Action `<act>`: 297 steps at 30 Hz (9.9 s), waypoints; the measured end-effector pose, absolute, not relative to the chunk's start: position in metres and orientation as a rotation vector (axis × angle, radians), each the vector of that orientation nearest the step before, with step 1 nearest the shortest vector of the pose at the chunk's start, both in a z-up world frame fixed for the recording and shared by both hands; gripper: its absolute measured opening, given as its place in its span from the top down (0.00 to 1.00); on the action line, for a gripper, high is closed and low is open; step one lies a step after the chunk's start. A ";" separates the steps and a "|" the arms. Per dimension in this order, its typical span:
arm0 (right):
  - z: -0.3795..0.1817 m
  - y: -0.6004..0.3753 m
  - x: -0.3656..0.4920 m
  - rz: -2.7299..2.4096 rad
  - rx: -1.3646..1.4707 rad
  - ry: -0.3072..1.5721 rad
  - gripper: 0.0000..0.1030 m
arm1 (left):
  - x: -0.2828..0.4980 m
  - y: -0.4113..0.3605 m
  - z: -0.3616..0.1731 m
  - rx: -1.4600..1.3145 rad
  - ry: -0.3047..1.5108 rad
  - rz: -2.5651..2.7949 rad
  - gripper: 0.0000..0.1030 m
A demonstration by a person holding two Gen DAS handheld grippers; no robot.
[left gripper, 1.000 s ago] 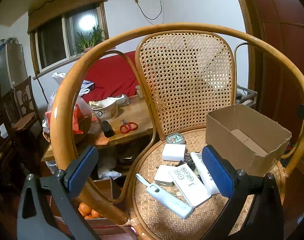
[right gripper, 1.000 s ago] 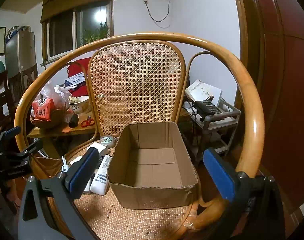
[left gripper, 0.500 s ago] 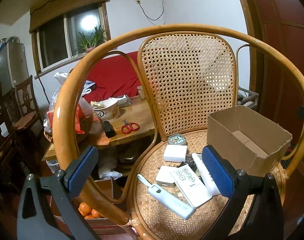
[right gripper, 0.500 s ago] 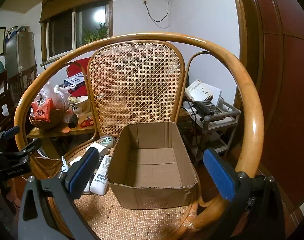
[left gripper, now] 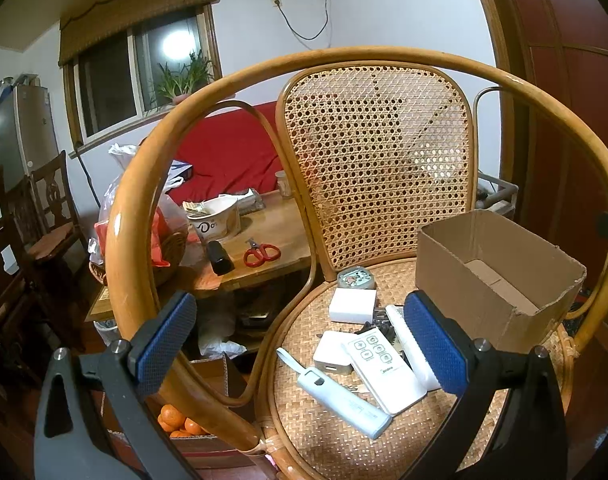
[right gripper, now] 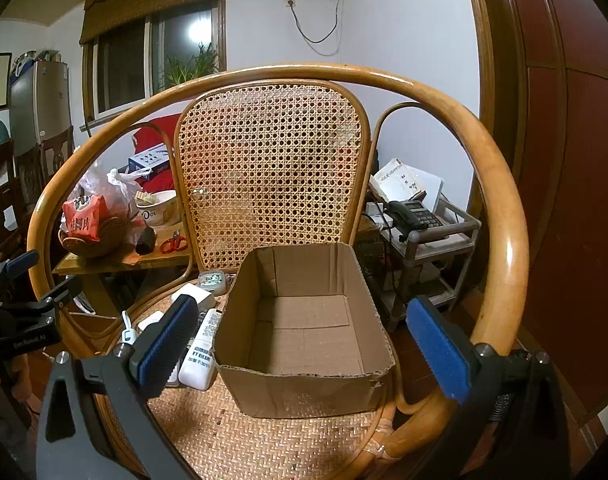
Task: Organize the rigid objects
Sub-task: 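Move both tools toward the cardboard box and white items on the chair, then grasp the cardboard box wall with the right tool while the left tool reaches toward the white stick device, then close the left tool on the white strap-handled stick device, then lift the white stick device with the left tool and carry it into the box, then open the left tool to release the stick device inside the box, then grasp the white Midea remote control with the left tool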
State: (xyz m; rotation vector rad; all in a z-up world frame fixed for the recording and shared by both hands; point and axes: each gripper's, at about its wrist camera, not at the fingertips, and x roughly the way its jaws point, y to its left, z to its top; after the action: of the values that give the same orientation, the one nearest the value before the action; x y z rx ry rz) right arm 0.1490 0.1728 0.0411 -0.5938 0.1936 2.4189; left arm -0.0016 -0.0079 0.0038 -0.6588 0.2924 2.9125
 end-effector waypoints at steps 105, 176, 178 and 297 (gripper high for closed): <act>-0.064 0.293 0.071 2.064 -1.198 0.331 0.90 | -0.075 0.015 -0.128 -1.492 0.332 2.278 0.46; -0.069 0.288 0.072 2.071 -1.222 0.358 0.90 | -0.058 -0.020 -0.049 -1.086 0.155 2.351 0.75; -0.069 0.288 0.071 2.065 -1.221 0.360 0.90 | -0.057 -0.014 -0.037 -1.042 0.154 2.367 0.75; -0.070 0.287 0.077 2.044 -1.265 0.390 0.95 | -0.086 0.066 -0.129 -1.339 0.638 2.107 0.09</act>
State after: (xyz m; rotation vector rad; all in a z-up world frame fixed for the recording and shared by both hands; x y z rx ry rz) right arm 0.0774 0.2874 -0.0696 -1.2655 0.3897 2.0438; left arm -0.0863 0.0663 -0.1289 -1.3395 0.6382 2.1067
